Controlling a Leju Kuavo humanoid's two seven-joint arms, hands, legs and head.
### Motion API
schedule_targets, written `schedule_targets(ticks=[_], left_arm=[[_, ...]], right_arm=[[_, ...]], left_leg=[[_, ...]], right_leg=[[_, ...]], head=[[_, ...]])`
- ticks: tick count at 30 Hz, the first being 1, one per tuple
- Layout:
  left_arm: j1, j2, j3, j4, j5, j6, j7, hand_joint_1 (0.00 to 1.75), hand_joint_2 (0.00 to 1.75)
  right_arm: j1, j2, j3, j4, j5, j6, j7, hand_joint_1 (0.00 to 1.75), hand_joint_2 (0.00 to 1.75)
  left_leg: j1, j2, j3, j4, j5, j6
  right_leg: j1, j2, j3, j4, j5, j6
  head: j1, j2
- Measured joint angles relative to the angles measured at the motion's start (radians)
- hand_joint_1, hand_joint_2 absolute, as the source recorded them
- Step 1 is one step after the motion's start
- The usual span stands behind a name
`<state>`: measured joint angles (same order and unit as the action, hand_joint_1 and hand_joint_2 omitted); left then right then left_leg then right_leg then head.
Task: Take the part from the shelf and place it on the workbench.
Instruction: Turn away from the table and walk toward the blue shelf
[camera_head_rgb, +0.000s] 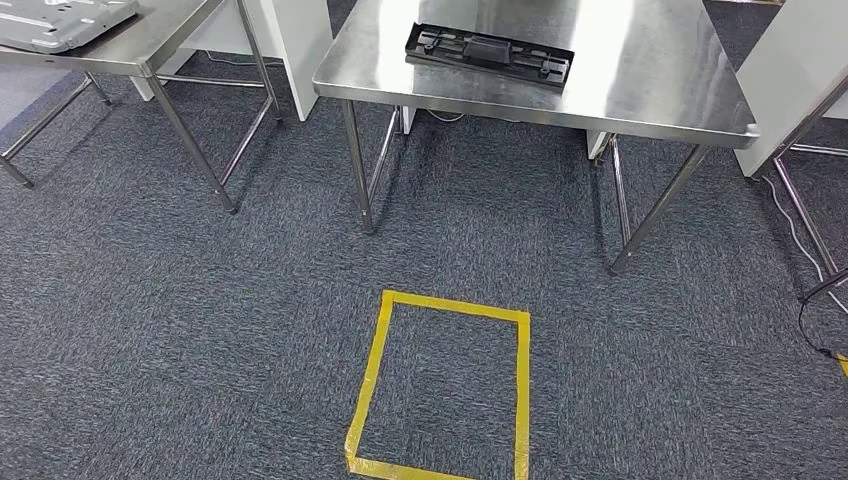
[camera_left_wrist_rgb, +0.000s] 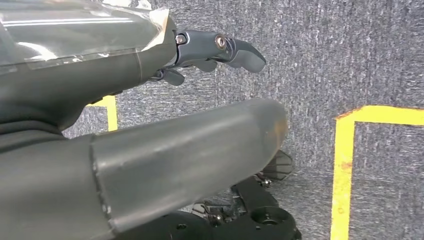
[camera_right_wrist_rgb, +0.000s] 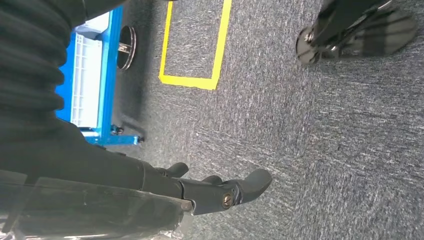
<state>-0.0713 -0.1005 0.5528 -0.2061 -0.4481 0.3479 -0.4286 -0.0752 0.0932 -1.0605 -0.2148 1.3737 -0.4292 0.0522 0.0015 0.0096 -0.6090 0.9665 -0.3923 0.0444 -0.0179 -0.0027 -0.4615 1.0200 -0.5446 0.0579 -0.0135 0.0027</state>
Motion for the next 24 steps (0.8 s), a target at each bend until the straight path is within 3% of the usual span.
schedule_targets(ticks=[2, 3, 5, 7, 9, 10, 11, 12, 14, 16, 18, 21, 24], left_arm=[[0.000, 0.000, 0.000, 0.000, -0.002, 0.003, -0.002, 0.00, 0.00], [0.000, 0.000, 0.000, 0.000, -0.003, 0.005, -0.002, 0.00, 0.00], [0.002, 0.001, 0.000, 0.000, -0.003, 0.006, -0.002, 0.00, 0.00], [0.004, 0.001, 0.000, 0.000, -0.003, 0.006, -0.002, 0.00, 0.00], [0.005, 0.001, 0.000, 0.000, -0.003, 0.006, -0.002, 0.00, 0.00], [0.005, 0.001, 0.000, 0.000, -0.003, 0.006, -0.002, 0.00, 0.00], [0.006, 0.001, 0.000, 0.000, -0.003, 0.006, -0.002, 0.00, 0.00], [0.006, 0.001, 0.000, 0.000, -0.004, 0.006, -0.002, 0.00, 0.00], [0.005, 0.001, 0.000, 0.000, -0.004, 0.005, -0.002, 0.00, 0.00], [0.002, 0.001, 0.000, 0.000, -0.004, 0.005, -0.002, 0.00, 0.00], [0.001, 0.000, 0.000, 0.000, -0.005, 0.005, -0.002, 0.00, 0.00], [0.002, -0.001, 0.000, 0.000, -0.006, 0.005, -0.001, 0.00, 0.00], [0.002, -0.002, 0.000, 0.000, -0.008, 0.005, 0.000, 0.00, 0.00]], right_arm=[[0.000, 0.000, 0.000, 0.000, 0.000, 0.000, 0.001, 0.00, 1.75], [0.001, 0.001, 0.000, 0.000, 0.000, 0.000, 0.001, 0.00, 1.75], [0.002, 0.002, 0.000, 0.000, 0.000, 0.000, 0.002, 0.00, 1.75], [0.002, 0.002, 0.000, 0.000, 0.002, 0.000, 0.004, 0.00, 1.75], [0.002, 0.002, 0.000, 0.000, 0.003, 0.000, 0.004, 0.00, 1.75], [0.002, 0.002, 0.000, 0.000, 0.003, 0.000, 0.004, 0.00, 1.75], [0.003, 0.002, 0.000, 0.000, 0.003, 0.000, 0.004, 0.00, 1.75], [0.003, 0.002, 0.000, 0.000, 0.003, 0.000, 0.004, 0.00, 1.75], [0.004, 0.002, 0.000, 0.000, 0.003, 0.000, 0.004, 0.00, 1.75], [0.001, 0.002, 0.000, 0.000, 0.003, 0.000, 0.004, 0.00, 1.75], [-0.001, 0.002, 0.000, 0.000, 0.003, 0.000, 0.005, 0.00, 1.75], [0.000, 0.000, 0.000, 0.000, 0.002, 0.000, 0.010, 0.00, 1.75], [0.000, 0.000, 0.000, 0.000, 0.000, 0.000, 0.011, 0.00, 1.75]], left_leg=[[-0.001, -0.001, -0.007, 0.011, 0.008, -0.012], [-0.002, -0.002, -0.008, 0.014, 0.012, -0.017], [0.000, -0.005, -0.017, 0.030, 0.007, -0.028], [0.007, -0.006, -0.036, 0.083, -0.045, -0.041], [0.011, -0.007, -0.063, 0.182, -0.124, -0.050], [0.011, -0.007, -0.072, 0.226, -0.149, -0.051], [0.011, -0.007, -0.069, 0.245, -0.154, -0.050], [0.011, -0.007, -0.048, 0.231, -0.140, -0.048], [0.010, -0.008, 0.028, 0.127, -0.101, -0.039], [0.002, -0.011, 0.077, 0.048, -0.086, -0.027], [-0.008, -0.011, 0.080, 0.034, -0.083, -0.020], [-0.013, -0.010, 0.076, 0.028, -0.080, -0.017], [-0.018, -0.010, 0.069, 0.028, -0.076, -0.011]], right_leg=[[0.006, 0.004, 0.039, -0.073, -0.005, -0.023], [0.010, 0.005, 0.034, -0.068, -0.002, -0.033], [-0.001, 0.004, 0.021, -0.056, 0.002, -0.045], [-0.009, 0.000, 0.010, -0.045, 0.008, -0.054], [-0.001, -0.003, -0.003, -0.039, 0.015, -0.063], [0.003, -0.004, -0.010, -0.037, 0.018, -0.067], [0.005, -0.004, -0.016, -0.036, 0.022, -0.068], [0.007, -0.004, -0.021, -0.034, 0.024, -0.068], [0.008, -0.003, -0.025, -0.034, 0.028, -0.066], [0.007, -0.002, -0.026, -0.038, 0.034, -0.058], [0.009, -0.002, -0.028, -0.040, 0.037, -0.053], [0.016, -0.002, -0.036, -0.039, 0.036, -0.055], [0.015, -0.002, -0.041, -0.042, 0.042, -0.047]], head=[[-0.001, 0.000], [-0.002, 0.000], [-0.002, 0.000], [-0.007, 0.000], [-0.012, 0.000], [-0.012, 0.000], [-0.012, 0.000], [-0.012, 0.000], [-0.011, 0.000], [-0.010, 0.000], [-0.011, 0.000], [-0.010, 0.000], [-0.009, 0.000]])
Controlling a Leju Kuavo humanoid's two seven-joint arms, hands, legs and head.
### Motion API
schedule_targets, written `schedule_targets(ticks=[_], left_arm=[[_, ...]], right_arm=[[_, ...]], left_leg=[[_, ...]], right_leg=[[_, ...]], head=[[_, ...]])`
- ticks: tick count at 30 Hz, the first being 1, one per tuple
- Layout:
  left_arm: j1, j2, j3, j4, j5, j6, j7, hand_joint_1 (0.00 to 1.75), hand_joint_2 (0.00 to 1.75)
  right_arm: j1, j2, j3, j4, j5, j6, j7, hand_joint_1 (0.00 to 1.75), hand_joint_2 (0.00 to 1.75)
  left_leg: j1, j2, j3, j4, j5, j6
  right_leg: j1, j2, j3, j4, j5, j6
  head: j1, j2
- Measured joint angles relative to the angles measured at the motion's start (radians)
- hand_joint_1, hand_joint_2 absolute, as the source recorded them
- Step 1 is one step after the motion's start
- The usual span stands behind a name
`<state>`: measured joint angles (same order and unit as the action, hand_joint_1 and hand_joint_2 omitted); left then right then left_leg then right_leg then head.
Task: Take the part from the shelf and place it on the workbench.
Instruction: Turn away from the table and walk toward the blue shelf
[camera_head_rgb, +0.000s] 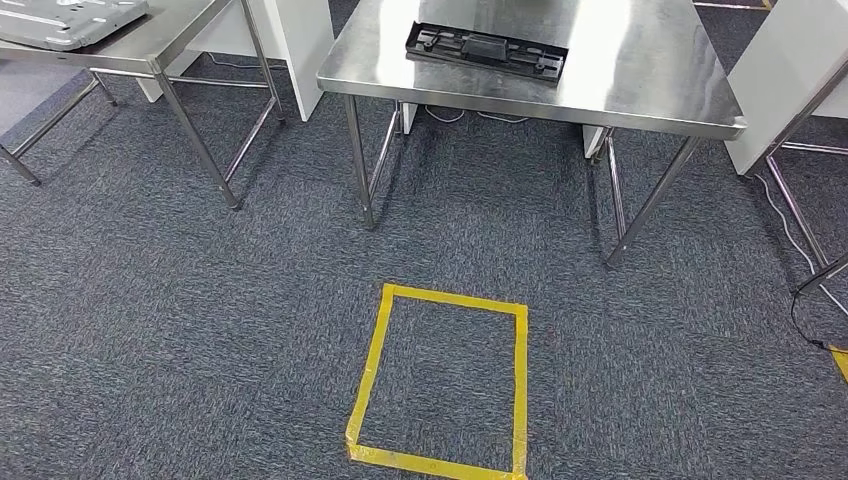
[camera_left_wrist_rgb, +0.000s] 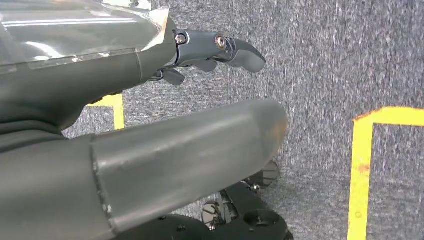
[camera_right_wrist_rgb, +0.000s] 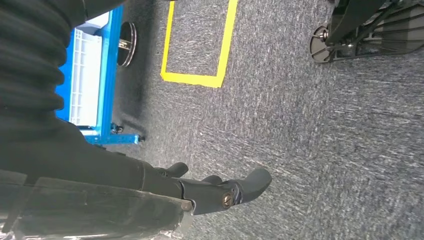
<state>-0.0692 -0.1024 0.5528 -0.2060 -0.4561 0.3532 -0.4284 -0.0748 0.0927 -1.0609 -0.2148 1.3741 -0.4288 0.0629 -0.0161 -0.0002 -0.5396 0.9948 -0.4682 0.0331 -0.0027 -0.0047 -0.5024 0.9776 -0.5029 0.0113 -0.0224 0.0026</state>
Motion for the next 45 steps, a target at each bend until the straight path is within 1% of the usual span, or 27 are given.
schedule_targets(ticks=[7, 9, 11, 13, 15, 16, 17, 18, 19, 21, 22, 23, 24, 25, 27, 28, 30, 32, 33, 34, 35, 37, 38, 39, 42, 44, 45], left_arm=[[0.000, -0.004, 0.000, 0.000, 0.000, -0.009, 0.007, 0.00, 0.00], [0.000, -0.004, 0.000, 0.000, 0.003, -0.015, 0.011, 0.00, 0.00], [-0.001, -0.004, 0.000, 0.000, 0.004, -0.018, 0.012, 0.00, 0.00], [-0.001, -0.006, 0.000, 0.000, 0.004, -0.018, 0.012, 0.00, 0.00], [-0.001, -0.007, 0.000, 0.000, 0.004, -0.019, 0.012, 0.00, 0.00], [-0.001, -0.007, 0.000, 0.000, 0.004, -0.019, 0.011, 0.00, 0.00], [-0.001, -0.007, 0.000, 0.000, 0.003, -0.019, 0.011, 0.00, 0.00], [0.000, -0.007, 0.000, 0.000, 0.003, -0.019, 0.011, 0.00, 0.00], [-0.001, -0.007, 0.000, 0.000, 0.003, -0.019, 0.011, 0.00, 0.00], [-0.001, -0.008, 0.000, 0.000, 0.003, -0.020, 0.012, 0.00, 0.00], [-0.001, -0.008, 0.000, 0.000, 0.003, -0.020, 0.012, 0.00, 0.00], [-0.001, -0.008, 0.000, 0.000, 0.003, -0.020, 0.012, 0.00, 0.00], [-0.001, -0.008, 0.000, 0.000, 0.003, -0.020, 0.011, 0.00, 0.00], [-0.002, -0.008, 0.000, 0.000, 0.003, -0.021, 0.011, 0.00, 0.00], [-0.001, -0.007, 0.000, 0.000, 0.002, -0.021, 0.011, 0.00, 0.00], [0.000, -0.007, 0.000, 0.000, 0.002, -0.021, 0.011, 0.00, 0.00], [0.002, -0.007, 0.000, 0.000, -0.001, -0.021, 0.011, 0.00, 0.00], [0.002, -0.007, 0.000, 0.000, -0.003, -0.022, 0.011, 0.00, 0.00], [0.003, -0.007, 0.000, 0.000, -0.003, -0.024, 0.011, 0.00, 0.00], [0.003, -0.007, 0.000, 0.000, -0.003, -0.025, 0.011, 0.00, 0.00], [0.003, -0.007, 0.000, 0.000, -0.003, -0.027, 0.011, 0.00, 0.00], [0.002, -0.005, 0.000, 0.000, -0.003, -0.027, 0.011, 0.00, 0.00], [0.001, -0.004, 0.000, 0.000, -0.004, -0.027, 0.010, 0.00, 0.00], [0.001, -0.003, 0.000, 0.000, -0.004, -0.027, 0.010, 0.00, 0.00], [0.001, -0.002, 0.001, 0.000, -0.004, -0.027, 0.010, 0.00, 0.00], [0.000, -0.002, 0.001, 0.000, -0.003, -0.027, 0.009, 0.00, 0.00], [0.000, -0.002, 0.001, 0.000, -0.002, -0.027, 0.008, 0.00, 0.00]], right_arm=[[0.000, -0.002, 0.000, 0.000, -0.002, 0.000, 0.000, 0.00, 1.75], [0.000, -0.001, 0.000, 0.000, -0.001, 0.000, 0.000, 0.00, 1.75], [0.000, 0.000, 0.000, 0.000, -0.001, 0.000, 0.000, 0.00, 1.75], [0.000, -0.001, 0.000, 0.000, -0.001, 0.000, 0.000, 0.00, 1.75], [0.001, -0.002, 0.000, 0.000, -0.001, 0.000, 0.000, 0.00, 1.75], [0.002, -0.002, 0.000, 0.000, -0.002, 0.000, 0.000, 0.00, 1.75], [0.003, -0.002, 0.000, 0.000, -0.002, 0.000, 0.000, 0.00, 1.75], [0.004, -0.003, -0.001, 0.000, -0.003, 0.000, 0.000, 0.00, 1.75], [0.005, -0.003, -0.001, 0.000, -0.003, 0.000, 0.000, 0.00, 1.75], [0.004, -0.004, 0.000, 0.000, -0.003, 0.000, 0.000, 0.00, 1.75], [0.003, -0.004, 0.000, 0.000, -0.003, -0.001, 0.000, 0.00, 1.75], [0.002, -0.004, 0.000, 0.000, -0.003, -0.001, 0.000, 0.00, 1.75], [0.000, -0.003, 0.000, 0.000, -0.003, -0.003, 0.000, 0.00, 1.75], [0.000, -0.002, 0.000, 0.000, -0.003, -0.004, 0.001, 0.00, 1.75], [-0.001, 0.001, -0.001, 0.000, -0.002, -0.006, 0.002, 0.00, 1.75], [0.000, 0.002, -0.001, 0.000, -0.001, -0.007, 0.003, 0.00, 1.75], [0.002, 0.003, -0.001, 0.000, -0.001, -0.008, 0.003, 0.00, 1.75], [0.004, 0.003, -0.001, 0.000, -0.002, -0.008, 0.003, 0.00, 1.75], [0.006, 0.003, -0.001, 0.000, -0.002, -0.008, 0.003, 0.00, 1.75], [0.007, 0.003, -0.001, 0.000, -0.003, -0.008, 0.003, 0.00, 1.75], [0.008, 0.003, -0.001, 0.000, -0.003, -0.008, 0.003, 0.00, 1.75], [0.008, 0.005, -0.001, 0.000, -0.002, -0.008, 0.003, 0.00, 1.75], [0.008, 0.006, -0.001, 0.000, -0.002, -0.008, 0.003, 0.00, 1.75], [0.007, 0.007, -0.001, 0.000, -0.001, -0.008, 0.003, 0.00, 1.75], [0.005, 0.008, -0.001, 0.000, 0.005, -0.008, 0.001, 0.00, 1.75], [0.004, 0.005, -0.001, 0.000, 0.008, -0.008, 0.001, 0.00, 1.75], [0.005, 0.004, -0.001, 0.000, 0.008, -0.007, 0.001, 0.00, 1.75]], left_leg=[[-0.003, 0.000, -0.005, 0.000, 0.004, 0.006], [-0.006, 0.000, -0.005, 0.002, 0.004, 0.016], [-0.004, 0.002, -0.004, -0.009, 0.016, 0.032], [0.005, 0.006, -0.007, -0.029, 0.035, 0.045], [0.006, 0.009, -0.019, -0.036, 0.046, 0.050], [0.006, 0.009, -0.026, -0.036, 0.050, 0.049], [0.006, 0.010, -0.033, -0.036, 0.055, 0.046], [0.007, 0.010, -0.039, -0.036, 0.059, 0.042], [0.009, 0.010, -0.044, -0.035, 0.064, 0.037], [0.013, 0.010, -0.051, -0.031, 0.071, 0.025], [0.014, 0.010, -0.053, -0.029, 0.074, 0.018], [0.013, 0.010, -0.055, -0.023, 0.076, 0.011], [0.013, 0.010, -0.056, -0.020, 0.077, 0.004], [0.013, 0.010, -0.057, -0.019, 0.078, -0.003], [0.018, 0.008, -0.067, -0.007, 0.063, -0.016], [0.021, 0.007, -0.079, 0.017, 0.036, -0.022], [0.026, 0.004, -0.125, 0.135, -0.056, -0.035], [0.029, 0.003, -0.170, 0.269, -0.125, -0.043], [0.029, 0.003, -0.170, 0.295, -0.131, -0.044], [0.029, 0.003, -0.150, 0.280, -0.118, -0.042], [0.029, 0.002, -0.111, 0.227, -0.092, -0.038], [0.026, -0.001, -0.009, 0.072, -0.039, -0.022], [0.023, -0.002, 0.027, 0.014, -0.022, -0.013], [0.019, -0.003, 0.047, -0.019, -0.015, -0.006], [0.016, 0.000, 0.049, -0.043, -0.004, 0.009], [0.020, 0.003, 0.048, -0.062, 0.011, 0.022], [0.022, 0.006, 0.045, -0.066, 0.017, 0.025]], right_leg=[[0.000, 0.000, -0.001, -0.007, 0.006, 0.010], [-0.007, 0.000, 0.003, -0.014, 0.013, 0.020], [-0.012, 0.000, 0.004, -0.018, 0.019, 0.033], [-0.009, 0.001, -0.020, 0.026, -0.014, 0.028], [-0.010, 0.002, -0.076, 0.148, -0.086, 0.015], [-0.012, 0.002, -0.105, 0.216, -0.116, 0.013], [-0.013, 0.002, -0.121, 0.262, -0.133, 0.016], [-0.014, 0.002, -0.118, 0.272, -0.133, 0.023], [-0.017, 0.002, -0.091, 0.236, -0.116, 0.033], [-0.022, 0.000, 0.009, 0.080, -0.068, 0.050], [-0.021, 0.000, 0.048, 0.019, -0.044, 0.051], [-0.019, 0.000, 0.067, -0.019, -0.033, 0.046], [-0.014, 0.002, 0.067, -0.025, -0.028, 0.035], [-0.011, 0.005, 0.059, -0.022, -0.024, 0.023], [-0.018, 0.005, 0.047, -0.024, -0.019, -0.003], [-0.021, 0.004, 0.042, -0.025, -0.011, -0.015], [-0.021, 0.002, 0.025, -0.025, 0.004, -0.030], [-0.017, 0.002, 0.010, -0.024, 0.015, -0.033], [-0.015, 0.002, 0.006, -0.023, 0.020, -0.031], [-0.013, 0.002, 0.003, -0.022, 0.024, -0.030], [-0.012, 0.003, 0.001, -0.022, 0.027, -0.029], [-0.008, 0.005, 0.000, -0.021, 0.031, -0.025], [-0.006, 0.005, -0.001, -0.021, 0.033, -0.021], [-0.005, 0.005, -0.002, -0.021, 0.036, -0.018], [-0.001, 0.004, -0.007, -0.020, 0.041, -0.003], [0.001, 0.005, -0.036, 0.031, 0.009, -0.002], [-0.001, 0.005, -0.065, 0.089, -0.022, -0.005]], head=[[0.002, 0.000], [0.000, 0.000], [0.000, 0.000], [0.003, 0.000], [0.007, 0.000], [0.009, 0.000], [0.009, 0.000], [0.009, 0.000], [0.009, 0.000], [0.010, 0.000], [0.011, 0.000], [0.011, 0.000], [0.010, 0.000], [0.009, 0.000], [0.006, 0.000], [0.005, 0.000], [0.001, 0.000], [0.000, 0.000], [0.000, 0.000], [0.000, 0.000], [-0.001, 0.000], [0.000, 0.000], [0.001, 0.000], [0.001, 0.000], [-0.001, 0.000], [0.001, 0.000], [0.003, 0.000]])
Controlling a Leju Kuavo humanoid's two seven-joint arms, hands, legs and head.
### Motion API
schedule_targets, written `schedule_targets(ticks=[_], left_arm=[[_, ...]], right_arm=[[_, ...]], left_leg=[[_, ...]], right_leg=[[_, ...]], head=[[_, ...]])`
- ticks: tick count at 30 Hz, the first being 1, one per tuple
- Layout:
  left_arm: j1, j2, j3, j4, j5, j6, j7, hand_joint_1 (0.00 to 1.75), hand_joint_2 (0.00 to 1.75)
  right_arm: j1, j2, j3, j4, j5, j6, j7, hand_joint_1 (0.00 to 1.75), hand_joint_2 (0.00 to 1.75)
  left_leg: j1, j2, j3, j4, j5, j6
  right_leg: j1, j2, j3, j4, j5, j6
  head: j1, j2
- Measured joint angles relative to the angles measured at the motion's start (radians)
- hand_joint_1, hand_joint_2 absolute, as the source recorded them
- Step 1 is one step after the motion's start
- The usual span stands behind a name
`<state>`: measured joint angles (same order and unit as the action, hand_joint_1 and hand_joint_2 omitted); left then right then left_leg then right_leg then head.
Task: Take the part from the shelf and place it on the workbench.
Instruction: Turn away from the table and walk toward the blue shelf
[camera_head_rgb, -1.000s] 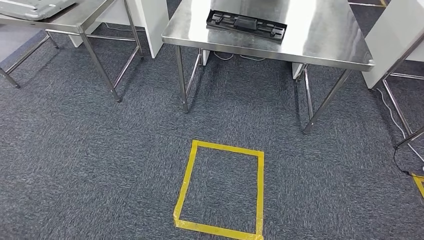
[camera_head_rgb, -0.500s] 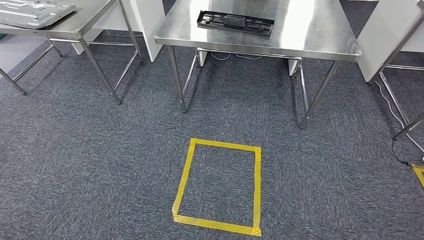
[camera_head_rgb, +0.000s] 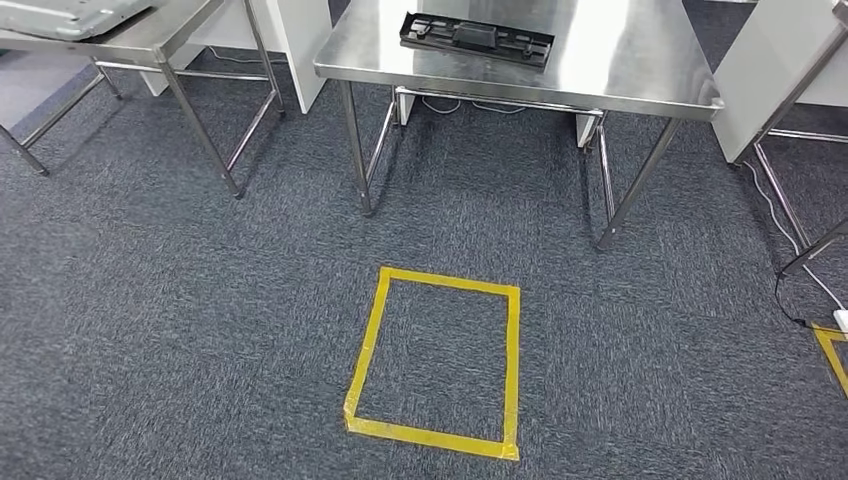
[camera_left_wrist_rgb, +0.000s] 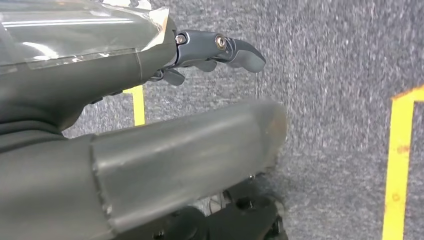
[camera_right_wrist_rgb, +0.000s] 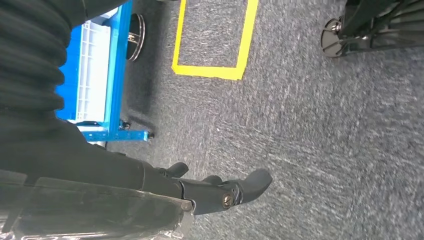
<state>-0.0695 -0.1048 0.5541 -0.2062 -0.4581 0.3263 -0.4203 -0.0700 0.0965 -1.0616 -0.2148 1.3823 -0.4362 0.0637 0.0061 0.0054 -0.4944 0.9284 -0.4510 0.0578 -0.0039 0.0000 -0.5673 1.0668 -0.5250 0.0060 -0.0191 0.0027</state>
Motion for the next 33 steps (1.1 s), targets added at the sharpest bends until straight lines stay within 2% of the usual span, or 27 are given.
schedule_targets(ticks=[2, 3, 4, 5, 6, 7, 8, 9, 10, 12, 13, 14, 17, 18, 19, 20, 22, 23, 24, 26, 28, 30, 33], left_arm=[[0.001, 0.000, 0.000, 0.000, 0.002, 0.000, -0.001, 0.00, 0.00], [0.002, -0.001, 0.000, 0.000, 0.003, 0.000, -0.001, 0.00, 0.00], [0.002, -0.002, 0.001, 0.000, 0.003, 0.000, -0.001, 0.00, 0.00], [0.002, -0.002, 0.001, 0.000, 0.004, 0.001, -0.001, 0.00, 0.00], [0.002, -0.003, 0.001, 0.000, 0.004, 0.003, -0.002, 0.00, 0.00], [0.002, -0.004, 0.001, 0.000, 0.004, 0.005, -0.003, 0.00, 0.00], [0.002, -0.004, 0.001, 0.000, 0.004, 0.007, -0.004, 0.00, 0.00], [0.002, -0.004, 0.001, 0.000, 0.004, 0.008, -0.006, 0.00, 0.00], [0.002, -0.004, 0.001, 0.000, 0.003, 0.009, -0.007, 0.00, 0.00], [0.002, -0.004, 0.001, 0.000, 0.000, 0.010, -0.008, 0.00, 0.00], [0.003, -0.004, 0.001, 0.000, -0.002, 0.010, -0.008, 0.00, 0.00], [0.003, -0.004, 0.001, 0.000, -0.003, 0.010, -0.008, 0.00, 0.00], [0.003, -0.005, 0.001, 0.000, -0.005, 0.011, -0.008, 0.00, 0.00], [0.004, -0.005, 0.001, 0.000, -0.005, 0.011, -0.008, 0.00, 0.00], [0.005, -0.005, 0.001, 0.000, -0.005, 0.011, -0.008, 0.00, 0.00], [0.006, -0.005, 0.001, 0.000, -0.005, 0.011, -0.008, 0.00, 0.00], [0.005, -0.005, 0.001, 0.000, -0.005, 0.011, -0.008, 0.00, 0.00], [0.004, -0.004, 0.001, 0.000, -0.005, 0.011, -0.009, 0.00, 0.00], [0.003, -0.004, 0.001, 0.000, -0.005, 0.011, -0.009, 0.00, 0.00], [0.003, -0.006, 0.001, 0.000, -0.005, 0.011, -0.009, 0.00, 0.00], [0.004, -0.007, 0.001, 0.000, -0.006, 0.011, -0.009, 0.00, 0.00], [0.003, -0.006, 0.001, 0.000, -0.007, 0.011, -0.009, 0.00, 0.00], [0.003, -0.005, 0.001, 0.000, -0.010, 0.011, -0.008, 0.00, 0.00]], right_arm=[[0.001, -0.002, 0.000, 0.000, 0.000, 0.000, 0.000, 0.00, 1.75], [0.003, -0.003, 0.000, 0.000, 0.001, 0.000, 0.000, 0.00, 1.75], [0.004, -0.005, 0.000, 0.000, 0.001, 0.000, 0.000, 0.00, 1.75], [0.004, -0.006, 0.000, 0.000, 0.001, 0.000, 0.000, 0.00, 1.75], [0.004, -0.008, 0.000, 0.000, 0.002, 0.000, 0.000, 0.00, 1.75], [0.003, -0.009, 0.000, 0.000, 0.003, 0.000, 0.000, 0.00, 1.75], [0.002, -0.009, 0.000, 0.000, 0.003, 0.001, 0.000, 0.00, 1.75], [0.001, -0.009, 0.000, 0.000, 0.004, 0.001, 0.000, 0.00, 1.75], [0.001, -0.009, 0.000, 0.000, 0.004, 0.001, 0.000, 0.00, 1.75], [0.002, -0.010, 0.000, 0.000, 0.004, 0.002, 0.001, 0.00, 0.87], [0.002, -0.010, 0.000, 0.000, 0.004, 0.002, 0.002, 0.00, 0.44], [0.002, -0.010, 0.000, 0.000, 0.003, 0.003, 0.002, 0.00, 0.00], [0.003, -0.010, 0.000, 0.000, 0.002, 0.003, 0.002, 0.00, 0.00], [0.004, -0.010, 0.000, 0.000, 0.002, 0.003, 0.002, 0.00, 0.00], [0.005, -0.010, 0.000, 0.000, 0.002, 0.003, 0.002, 0.00, 0.00], [0.005, -0.010, 0.000, 0.000, 0.002, 0.003, 0.002, 0.00, 0.00], [0.004, -0.009, 0.000, 0.000, 0.002, 0.003, 0.002, 0.00, 0.00], [0.003, -0.008, 0.000, 0.000, 0.001, 0.003, 0.002, 0.00, 0.00], [0.002, -0.008, 0.000, 0.000, 0.000, 0.003, 0.003, 0.00, 0.00], [0.001, -0.009, 0.000, 0.000, -0.002, 0.003, 0.004, 0.00, 0.00], [0.001, -0.010, 0.000, 0.000, -0.001, 0.006, 0.006, 0.00, 0.00], [0.001, -0.009, 0.000, 0.000, 0.005, 0.013, 0.009, 0.00, 0.00], [0.002, -0.009, 0.000, 0.000, 0.013, 0.021, 0.014, 0.00, 0.00]], left_leg=[[-0.001, 0.002, -0.012, 0.000, 0.007, 0.002], [-0.001, 0.003, -0.018, 0.002, 0.010, 0.000], [-0.001, 0.003, -0.022, 0.004, 0.012, -0.002], [0.001, 0.003, -0.025, 0.008, 0.013, -0.004], [0.002, 0.003, -0.029, 0.015, 0.012, -0.008], [0.002, 0.003, -0.033, 0.024, 0.009, -0.014], [0.001, 0.003, -0.037, 0.034, 0.005, -0.020], [-0.001, 0.003, -0.042, 0.041, 0.001, -0.027], [-0.003, 0.003, -0.044, 0.046, 0.000, -0.033], [0.001, 0.002, -0.047, 0.051, -0.001, -0.040], [0.004, 0.002, -0.053, 0.063, -0.011, -0.044], [0.006, 0.002, -0.066, 0.092, -0.034, -0.048], [0.009, -0.001, -0.152, 0.281, -0.138, -0.060], [0.011, -0.002, -0.175, 0.332, -0.153, -0.062], [0.012, -0.002, -0.181, 0.345, -0.146, -0.062], [0.013, -0.003, -0.166, 0.313, -0.119, -0.060], [0.014, -0.004, -0.098, 0.174, -0.047, -0.053], [0.013, -0.005, -0.068, 0.111, -0.023, -0.049], [0.011, -0.006, -0.052, 0.073, -0.012, -0.047], [0.005, -0.008, -0.047, 0.055, -0.010, -0.049], [-0.004, -0.008, -0.048, 0.055, -0.009, -0.048], [-0.014, -0.009, -0.049, 0.055, -0.009, -0.038], [-0.021, -0.009, -0.051, 0.055, -0.008, -0.030]], right_leg=[[-0.005, 0.000, -0.065, 0.144, -0.064, 0.001], [-0.008, 0.000, -0.081, 0.186, -0.078, 0.007], [-0.012, 0.000, -0.075, 0.188, -0.075, 0.017], [-0.016, 0.000, -0.046, 0.144, -0.055, 0.030], [-0.021, -0.001, -0.002, 0.068, -0.028, 0.042], [-0.023, -0.001, 0.039, -0.007, -0.006, 0.049], [-0.023, 0.000, 0.066, -0.063, 0.009, 0.048], [-0.021, 0.002, 0.080, -0.093, 0.015, 0.041], [-0.017, 0.003, 0.079, -0.098, 0.014, 0.031], [-0.020, 0.004, 0.079, -0.098, 0.020, 0.014], [-0.023, 0.004, 0.081, -0.099, 0.023, 0.007], [-0.026, 0.004, 0.082, -0.100, 0.028, -0.001], [-0.024, 0.003, 0.076, -0.100, 0.033, -0.009], [-0.023, 0.002, 0.075, -0.100, 0.033, -0.009], [-0.023, 0.002, 0.076, -0.100, 0.033, -0.009], [-0.023, 0.003, 0.077, -0.100, 0.032, -0.009], [-0.023, 0.005, 0.081, -0.100, 0.032, -0.008], [-0.019, 0.006, 0.080, -0.100, 0.031, -0.005], [-0.015, 0.006, 0.078, -0.098, 0.030, -0.003], [-0.004, 0.006, 0.067, -0.095, 0.026, 0.001], [-0.001, 0.006, 0.061, -0.094, 0.024, 0.005], [-0.005, 0.006, 0.061, -0.095, 0.026, 0.013], [-0.009, 0.006, 0.061, -0.096, 0.028, 0.021]], head=[[0.004, 0.000], [0.004, 0.000], [0.005, 0.000], [0.005, 0.000], [0.006, 0.000], [0.007, 0.000], [0.007, 0.000], [0.007, 0.000], [0.006, 0.000], [0.004, 0.000], [0.004, 0.000], [0.001, 0.000], [-0.005, 0.000], [-0.005, 0.000], [-0.005, 0.000], [-0.005, 0.000], [-0.006, 0.000], [-0.005, 0.000], [-0.005, 0.000], [-0.002, 0.000], [0.000, 0.000], [0.000, 0.000], [0.000, 0.000]])
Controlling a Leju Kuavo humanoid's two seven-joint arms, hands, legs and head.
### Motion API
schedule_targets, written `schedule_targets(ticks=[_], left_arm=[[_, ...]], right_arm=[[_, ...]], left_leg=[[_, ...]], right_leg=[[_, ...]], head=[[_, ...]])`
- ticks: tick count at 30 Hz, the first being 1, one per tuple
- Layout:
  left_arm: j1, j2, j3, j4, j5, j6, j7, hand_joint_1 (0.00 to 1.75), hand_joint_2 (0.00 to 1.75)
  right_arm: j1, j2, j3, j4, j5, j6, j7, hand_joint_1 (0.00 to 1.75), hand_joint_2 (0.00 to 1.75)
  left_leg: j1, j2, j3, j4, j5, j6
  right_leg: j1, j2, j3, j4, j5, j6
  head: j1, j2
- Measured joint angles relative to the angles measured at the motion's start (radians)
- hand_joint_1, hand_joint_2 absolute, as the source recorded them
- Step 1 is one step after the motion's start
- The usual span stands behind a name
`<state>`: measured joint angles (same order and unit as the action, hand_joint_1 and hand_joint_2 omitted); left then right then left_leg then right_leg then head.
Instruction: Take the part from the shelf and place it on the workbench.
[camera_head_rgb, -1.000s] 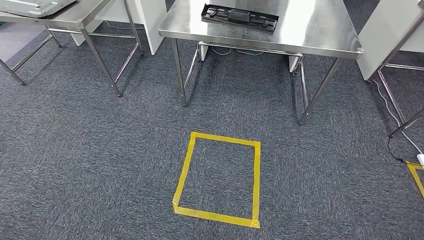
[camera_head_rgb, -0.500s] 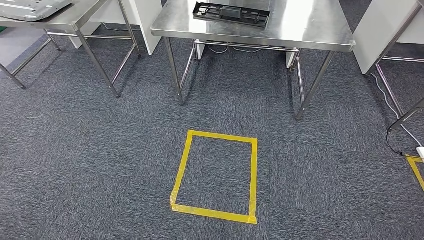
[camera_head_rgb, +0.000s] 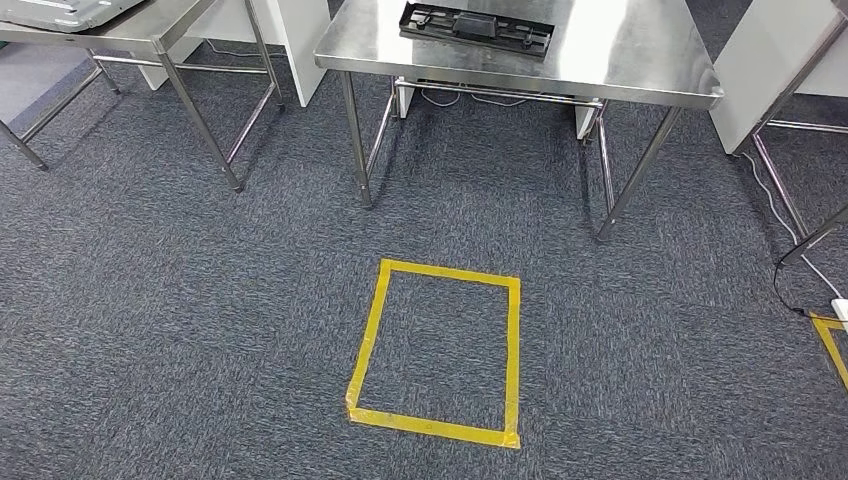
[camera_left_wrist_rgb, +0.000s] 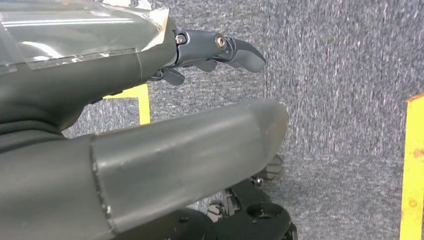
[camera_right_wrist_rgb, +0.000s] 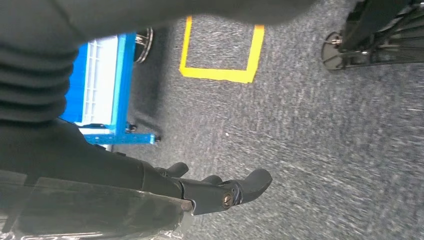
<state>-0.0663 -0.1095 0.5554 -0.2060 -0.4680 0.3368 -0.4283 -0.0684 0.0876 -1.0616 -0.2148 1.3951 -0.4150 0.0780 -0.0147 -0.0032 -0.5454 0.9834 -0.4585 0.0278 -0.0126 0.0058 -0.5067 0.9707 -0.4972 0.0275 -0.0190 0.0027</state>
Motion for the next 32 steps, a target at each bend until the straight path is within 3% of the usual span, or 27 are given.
schedule_targets(ticks=[10, 17, 21, 24, 26, 29, 30, 32], left_arm=[[0.000, 0.000, 0.000, 0.000, -0.001, 0.000, 0.000, 0.00, 0.00], [0.000, 0.000, 0.000, 0.000, -0.012, 0.008, 0.000, 0.00, 0.00], [0.000, 0.000, 0.000, 0.000, -0.014, 0.009, 0.000, 0.00, 0.00], [-0.001, 0.000, 0.000, 0.000, -0.014, 0.009, 0.000, 0.00, 0.00], [-0.002, -0.001, 0.000, 0.000, -0.015, 0.009, 0.000, 0.00, 0.00], [-0.001, -0.001, 0.001, 0.000, -0.015, 0.010, 0.000, 0.00, 0.00], [-0.001, -0.001, 0.001, 0.000, -0.015, 0.010, 0.000, 0.00, 0.00], [0.000, -0.002, 0.001, 0.000, -0.015, 0.010, 0.000, 0.00, 0.00]], right_arm=[[0.000, 0.000, 0.000, 0.000, 0.002, 0.001, 0.003, 0.00, 0.00], [0.000, 0.000, 0.000, 0.000, 0.007, 0.007, 0.005, 0.00, 0.00], [0.000, 0.001, 0.001, 0.000, 0.023, 0.016, 0.003, 0.00, 0.00], [-0.001, 0.001, 0.002, 0.000, 0.026, 0.016, 0.003, 0.00, 0.00], [-0.001, 0.001, 0.002, 0.000, 0.026, 0.017, 0.003, 0.00, 0.00], [0.000, 0.001, 0.003, 0.000, 0.026, 0.018, 0.003, 0.00, 0.00], [0.001, 0.000, 0.003, 0.000, 0.026, 0.018, 0.003, 0.00, 0.00], [0.003, -0.002, 0.003, 0.000, 0.026, 0.018, 0.003, 0.00, 0.00]], left_leg=[[-0.002, 0.000, -0.001, 0.000, 0.001, 0.003], [-0.005, 0.000, -0.003, 0.002, 0.001, 0.010], [-0.006, 0.000, -0.009, 0.011, -0.001, 0.019], [-0.002, -0.002, -0.007, 0.000, 0.006, 0.029], [0.005, -0.003, -0.002, -0.016, 0.017, 0.041], [0.007, -0.010, -0.007, -0.020, 0.023, 0.047], [0.006, -0.014, -0.009, -0.020, 0.024, 0.046], [0.006, -0.024, -0.010, -0.018, 0.026, 0.043]], right_leg=[[-0.002, 0.000, 0.000, -0.001, 0.001, 0.002], [-0.008, 0.000, 0.000, -0.007, 0.006, 0.010], [-0.018, 0.000, 0.005, -0.007, 0.009, 0.020], [-0.015, -0.003, 0.003, -0.004, 0.006, 0.026], [-0.012, -0.005, -0.024, 0.055, -0.029, 0.020], [-0.014, -0.005, -0.122, 0.258, -0.118, 0.006], [-0.014, -0.005, -0.139, 0.296, -0.128, 0.010], [-0.014, -0.005, -0.133, 0.287, -0.114, 0.021]], head=[[0.000, 0.000], [0.000, 0.000], [0.000, 0.000], [0.000, 0.000], [0.002, 0.000], [0.009, 0.000], [0.009, 0.000], [0.009, 0.000]])
